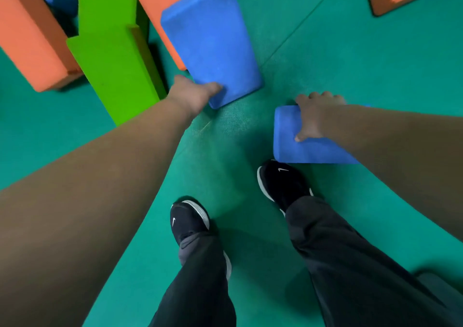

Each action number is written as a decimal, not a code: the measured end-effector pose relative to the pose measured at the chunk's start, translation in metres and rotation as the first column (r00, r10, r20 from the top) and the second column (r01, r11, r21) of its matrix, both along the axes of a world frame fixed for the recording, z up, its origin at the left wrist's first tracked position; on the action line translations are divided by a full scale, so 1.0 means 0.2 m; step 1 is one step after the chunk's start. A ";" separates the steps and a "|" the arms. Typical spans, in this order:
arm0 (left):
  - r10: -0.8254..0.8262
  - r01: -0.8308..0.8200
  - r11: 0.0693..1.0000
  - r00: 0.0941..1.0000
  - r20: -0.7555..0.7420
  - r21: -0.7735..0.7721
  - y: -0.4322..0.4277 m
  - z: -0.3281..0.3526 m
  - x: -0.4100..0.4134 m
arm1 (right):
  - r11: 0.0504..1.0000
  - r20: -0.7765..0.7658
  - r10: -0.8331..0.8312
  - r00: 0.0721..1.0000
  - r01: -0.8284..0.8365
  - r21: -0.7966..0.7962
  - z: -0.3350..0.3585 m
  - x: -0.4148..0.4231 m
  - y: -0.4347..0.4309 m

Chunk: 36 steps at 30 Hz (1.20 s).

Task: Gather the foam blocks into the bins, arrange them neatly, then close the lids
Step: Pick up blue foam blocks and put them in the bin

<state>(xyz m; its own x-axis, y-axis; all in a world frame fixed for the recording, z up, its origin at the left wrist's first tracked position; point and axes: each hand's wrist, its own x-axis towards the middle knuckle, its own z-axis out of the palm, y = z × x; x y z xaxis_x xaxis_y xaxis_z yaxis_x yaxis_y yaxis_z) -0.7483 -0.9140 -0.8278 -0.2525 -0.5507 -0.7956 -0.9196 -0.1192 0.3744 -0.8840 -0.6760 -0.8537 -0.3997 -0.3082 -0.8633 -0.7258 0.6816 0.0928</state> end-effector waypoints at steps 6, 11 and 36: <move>0.277 -0.268 0.961 0.935 -0.222 0.070 0.00 -0.08 -0.08 | 0.989 0.052 -0.145 0.988 0.147 -0.024 -0.01 -0.02 0.02; 0.339 -0.335 0.940 0.912 -0.231 0.059 0.00 -0.14 -0.12 | 0.999 0.052 -0.034 0.998 0.033 0.018 0.02 -0.05 0.03; 0.651 -0.660 0.738 0.751 -0.113 -0.137 -0.53 1.29 1.34 | 0.894 0.009 0.051 0.999 -0.041 -0.446 1.35 0.54 -1.20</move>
<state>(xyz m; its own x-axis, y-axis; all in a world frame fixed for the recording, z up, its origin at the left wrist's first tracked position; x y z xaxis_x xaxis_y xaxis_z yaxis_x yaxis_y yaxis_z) -0.4812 -1.0207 -0.5693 0.1787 -0.7122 -0.6788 -0.6141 -0.6198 0.4887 -0.7754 -0.9169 -0.5843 -0.3602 -0.6800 -0.6387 -0.7559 0.6139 -0.2274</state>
